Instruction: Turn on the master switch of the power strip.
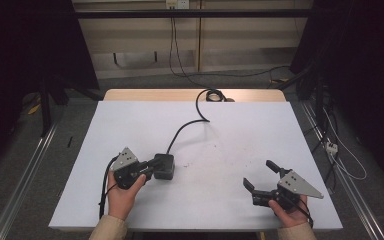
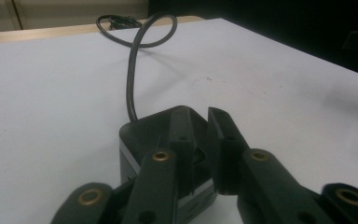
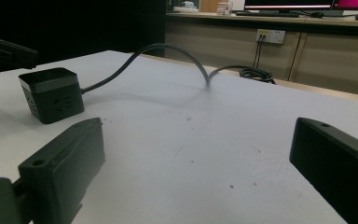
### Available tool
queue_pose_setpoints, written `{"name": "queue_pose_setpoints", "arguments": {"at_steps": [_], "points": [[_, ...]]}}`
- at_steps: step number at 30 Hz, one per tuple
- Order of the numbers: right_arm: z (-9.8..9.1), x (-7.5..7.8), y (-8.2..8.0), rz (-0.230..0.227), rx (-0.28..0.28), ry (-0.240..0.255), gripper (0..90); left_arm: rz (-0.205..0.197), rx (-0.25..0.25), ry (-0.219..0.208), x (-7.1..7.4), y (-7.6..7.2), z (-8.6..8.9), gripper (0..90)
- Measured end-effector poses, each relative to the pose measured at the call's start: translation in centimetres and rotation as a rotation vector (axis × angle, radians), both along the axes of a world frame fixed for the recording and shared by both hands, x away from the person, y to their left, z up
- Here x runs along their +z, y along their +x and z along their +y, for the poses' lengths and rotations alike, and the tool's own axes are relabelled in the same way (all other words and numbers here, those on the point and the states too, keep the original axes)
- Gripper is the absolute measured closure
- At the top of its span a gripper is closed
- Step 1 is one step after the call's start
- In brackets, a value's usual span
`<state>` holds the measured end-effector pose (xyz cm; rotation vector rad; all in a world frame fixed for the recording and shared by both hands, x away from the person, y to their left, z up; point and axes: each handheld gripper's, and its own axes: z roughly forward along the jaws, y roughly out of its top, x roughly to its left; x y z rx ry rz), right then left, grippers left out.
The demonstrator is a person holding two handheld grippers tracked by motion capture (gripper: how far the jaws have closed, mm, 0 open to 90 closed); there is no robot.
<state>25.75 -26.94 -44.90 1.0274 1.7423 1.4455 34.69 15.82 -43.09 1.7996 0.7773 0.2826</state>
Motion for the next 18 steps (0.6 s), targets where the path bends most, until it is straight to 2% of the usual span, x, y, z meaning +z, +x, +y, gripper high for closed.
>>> {"name": "queue_pose_setpoints", "arguments": {"at_steps": [5,9,12,15,18], "points": [[0.23,-0.01,0.19,0.002,0.008,-0.001,2.9,-0.001,-0.015,-0.004,-0.04,-0.05,0.01,63.5],[0.34,-0.01,0.28,0.000,0.010,0.000,2.9,0.017,0.005,-0.017,-0.04,-0.02,0.21,53.9],[0.34,0.01,0.30,0.000,0.010,-0.001,2.9,0.014,0.002,-0.031,-0.05,-0.03,0.33,48.3],[0.37,0.02,0.38,0.000,0.012,-0.001,2.9,0.014,0.004,-0.018,-0.08,-0.03,0.44,41.3],[0.52,-0.02,0.53,0.002,0.014,-0.001,2.9,0.037,0.012,-0.044,-0.23,0.07,0.61,33.6]]}}
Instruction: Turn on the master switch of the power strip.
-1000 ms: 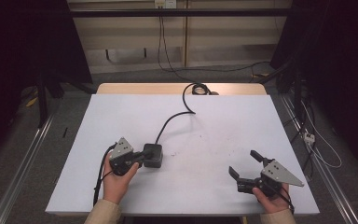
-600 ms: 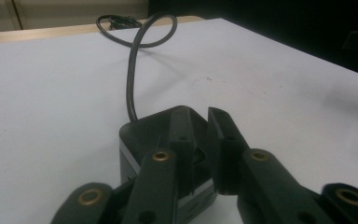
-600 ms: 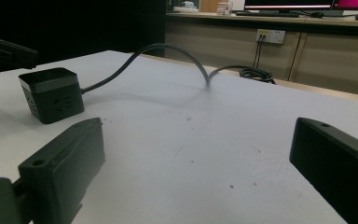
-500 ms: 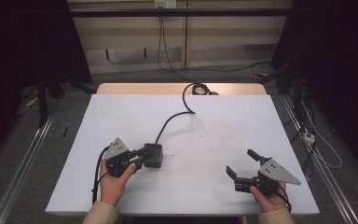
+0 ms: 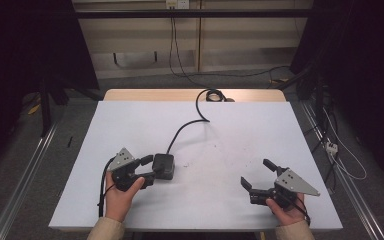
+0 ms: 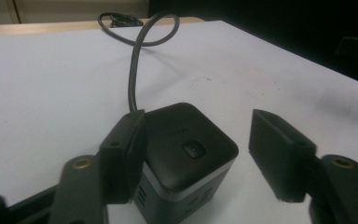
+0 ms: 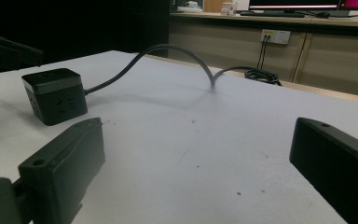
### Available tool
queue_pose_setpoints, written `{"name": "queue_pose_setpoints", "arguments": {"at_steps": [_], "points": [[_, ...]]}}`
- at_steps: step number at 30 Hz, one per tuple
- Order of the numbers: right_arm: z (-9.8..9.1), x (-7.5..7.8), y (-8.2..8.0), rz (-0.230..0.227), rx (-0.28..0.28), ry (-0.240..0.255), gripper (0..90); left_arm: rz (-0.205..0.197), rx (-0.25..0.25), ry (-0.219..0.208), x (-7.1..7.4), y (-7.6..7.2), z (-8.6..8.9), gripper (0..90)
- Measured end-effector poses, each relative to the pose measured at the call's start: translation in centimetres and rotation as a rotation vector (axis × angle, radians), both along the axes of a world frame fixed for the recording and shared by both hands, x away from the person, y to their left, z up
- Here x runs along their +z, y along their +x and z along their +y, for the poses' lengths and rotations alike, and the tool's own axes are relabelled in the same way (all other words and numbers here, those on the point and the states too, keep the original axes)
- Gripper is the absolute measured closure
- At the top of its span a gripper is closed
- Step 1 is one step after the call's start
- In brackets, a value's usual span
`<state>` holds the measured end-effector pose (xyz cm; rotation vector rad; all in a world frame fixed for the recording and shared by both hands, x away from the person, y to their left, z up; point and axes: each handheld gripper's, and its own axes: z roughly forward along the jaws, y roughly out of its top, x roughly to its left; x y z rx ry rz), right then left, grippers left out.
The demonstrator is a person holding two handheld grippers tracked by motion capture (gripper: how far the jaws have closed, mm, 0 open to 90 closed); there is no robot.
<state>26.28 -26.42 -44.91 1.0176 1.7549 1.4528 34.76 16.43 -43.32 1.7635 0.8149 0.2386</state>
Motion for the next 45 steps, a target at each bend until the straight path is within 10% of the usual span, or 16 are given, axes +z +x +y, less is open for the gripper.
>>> {"name": "queue_pose_setpoints", "arguments": {"at_steps": [12,45], "points": [[0.6,-0.1,0.6,0.001,0.023,0.002,2.9,0.005,0.000,-0.044,0.2,-0.4,0.8,15.2],[0.2,0.0,0.2,0.003,0.015,0.000,2.8,-0.024,-0.014,-0.023,0.4,-0.4,5.2,6.9]]}}
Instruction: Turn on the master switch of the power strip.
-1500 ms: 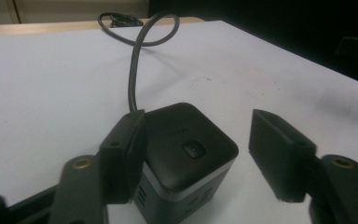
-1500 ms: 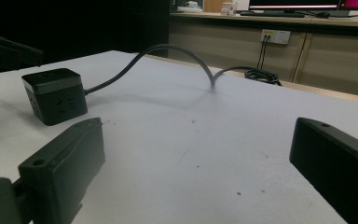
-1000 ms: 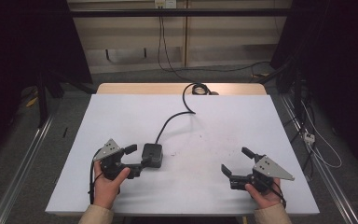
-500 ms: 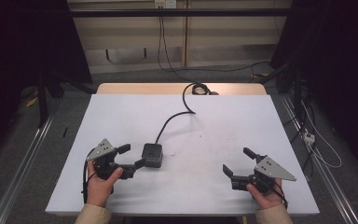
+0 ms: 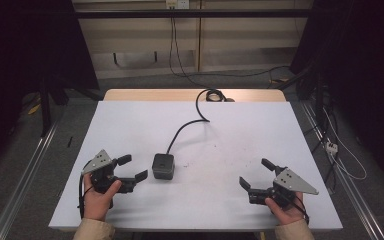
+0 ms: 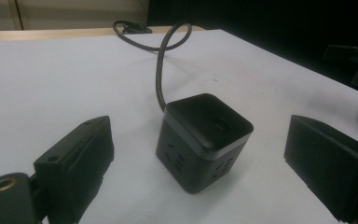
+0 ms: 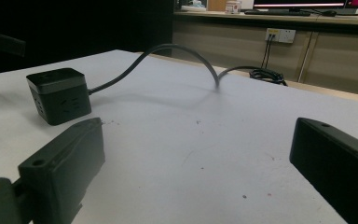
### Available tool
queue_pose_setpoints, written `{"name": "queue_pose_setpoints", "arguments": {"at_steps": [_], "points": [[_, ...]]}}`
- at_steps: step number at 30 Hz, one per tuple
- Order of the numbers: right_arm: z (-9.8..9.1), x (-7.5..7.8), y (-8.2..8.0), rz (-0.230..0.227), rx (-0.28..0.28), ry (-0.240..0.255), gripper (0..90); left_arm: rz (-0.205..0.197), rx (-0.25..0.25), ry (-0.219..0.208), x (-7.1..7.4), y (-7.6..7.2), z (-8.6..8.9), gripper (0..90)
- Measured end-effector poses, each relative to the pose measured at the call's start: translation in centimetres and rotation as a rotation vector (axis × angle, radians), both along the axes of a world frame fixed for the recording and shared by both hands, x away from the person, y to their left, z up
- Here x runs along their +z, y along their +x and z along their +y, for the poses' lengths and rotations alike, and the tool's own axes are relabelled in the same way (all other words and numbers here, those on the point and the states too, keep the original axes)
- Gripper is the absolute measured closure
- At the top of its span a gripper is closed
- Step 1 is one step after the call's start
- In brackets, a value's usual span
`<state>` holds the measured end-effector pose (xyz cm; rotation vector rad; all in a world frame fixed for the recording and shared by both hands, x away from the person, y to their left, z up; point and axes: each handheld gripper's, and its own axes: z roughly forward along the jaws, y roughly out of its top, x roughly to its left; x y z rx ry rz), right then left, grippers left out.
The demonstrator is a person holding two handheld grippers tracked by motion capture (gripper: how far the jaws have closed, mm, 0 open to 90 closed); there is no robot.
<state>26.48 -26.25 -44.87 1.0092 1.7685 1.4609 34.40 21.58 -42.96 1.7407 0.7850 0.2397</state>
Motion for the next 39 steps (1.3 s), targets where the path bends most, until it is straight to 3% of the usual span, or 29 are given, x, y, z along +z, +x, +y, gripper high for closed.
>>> {"name": "queue_pose_setpoints", "arguments": {"at_steps": [39], "points": [[-0.1,0.0,-0.1,-0.001,-0.004,-0.001,2.9,0.008,0.017,0.004,-0.6,-0.1,2.6,5.0]]}}
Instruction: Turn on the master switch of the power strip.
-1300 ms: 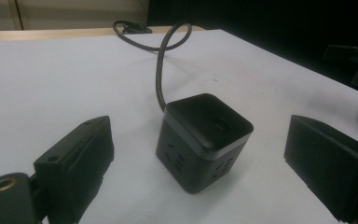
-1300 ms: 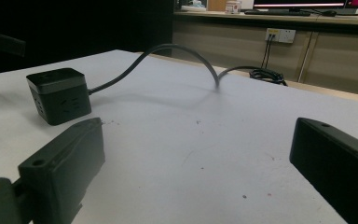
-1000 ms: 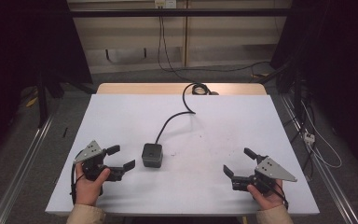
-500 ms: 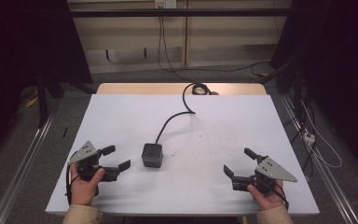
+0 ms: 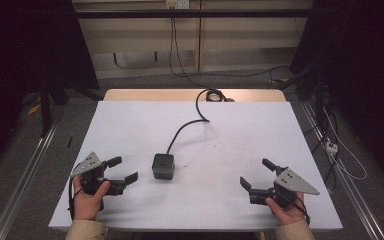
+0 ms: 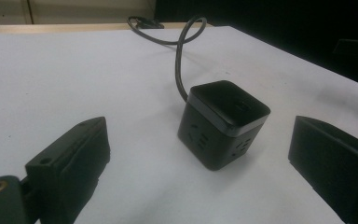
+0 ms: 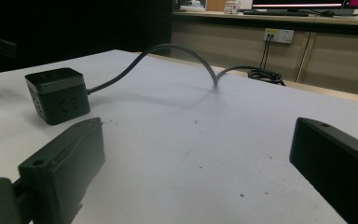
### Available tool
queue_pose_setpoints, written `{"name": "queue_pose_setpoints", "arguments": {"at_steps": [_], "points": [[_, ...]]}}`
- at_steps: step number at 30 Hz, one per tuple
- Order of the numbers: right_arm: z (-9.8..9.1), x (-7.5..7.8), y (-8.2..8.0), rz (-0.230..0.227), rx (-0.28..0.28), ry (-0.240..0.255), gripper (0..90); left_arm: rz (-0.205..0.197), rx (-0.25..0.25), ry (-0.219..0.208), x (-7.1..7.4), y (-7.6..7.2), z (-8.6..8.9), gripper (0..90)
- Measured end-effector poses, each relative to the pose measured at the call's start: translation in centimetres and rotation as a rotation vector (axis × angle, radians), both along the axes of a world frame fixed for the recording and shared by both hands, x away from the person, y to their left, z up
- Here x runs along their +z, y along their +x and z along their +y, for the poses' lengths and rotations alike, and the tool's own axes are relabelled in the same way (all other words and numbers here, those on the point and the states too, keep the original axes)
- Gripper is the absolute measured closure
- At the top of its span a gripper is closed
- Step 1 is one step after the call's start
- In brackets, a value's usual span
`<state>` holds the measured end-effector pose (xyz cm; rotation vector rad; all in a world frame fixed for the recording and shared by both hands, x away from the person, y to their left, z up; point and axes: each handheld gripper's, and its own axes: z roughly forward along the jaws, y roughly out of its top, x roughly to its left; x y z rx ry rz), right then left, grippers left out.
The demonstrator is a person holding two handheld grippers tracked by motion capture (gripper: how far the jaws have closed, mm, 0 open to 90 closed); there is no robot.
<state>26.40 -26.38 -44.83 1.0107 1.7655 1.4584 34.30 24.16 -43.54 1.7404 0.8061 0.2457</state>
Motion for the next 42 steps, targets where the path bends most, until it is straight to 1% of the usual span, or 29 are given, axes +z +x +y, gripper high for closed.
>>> {"name": "queue_pose_setpoints", "arguments": {"at_steps": [9,24,28,32,34,42], "points": [[0.0,0.0,0.0,0.001,-0.002,0.002,2.9,0.002,0.021,-0.004,-0.2,0.0,0.6,5.0],[-0.2,0.0,0.0,0.000,-0.008,0.003,2.8,0.009,0.029,-0.008,-0.3,-0.1,1.2,5.1],[-0.2,0.0,0.0,-0.001,-0.010,0.005,2.9,0.010,0.025,-0.002,-0.4,-0.1,1.3,5.1],[-0.2,0.0,0.0,0.003,-0.012,0.004,2.9,0.014,0.033,-0.001,-0.5,0.0,1.5,5.1],[-0.3,0.0,0.0,0.002,-0.011,0.004,2.8,0.015,0.036,-0.007,-0.5,-0.1,1.5,5.1],[-0.2,-0.1,0.0,0.004,-0.012,0.004,2.9,0.018,0.036,0.006,-0.5,0.0,1.4,5.3]]}}
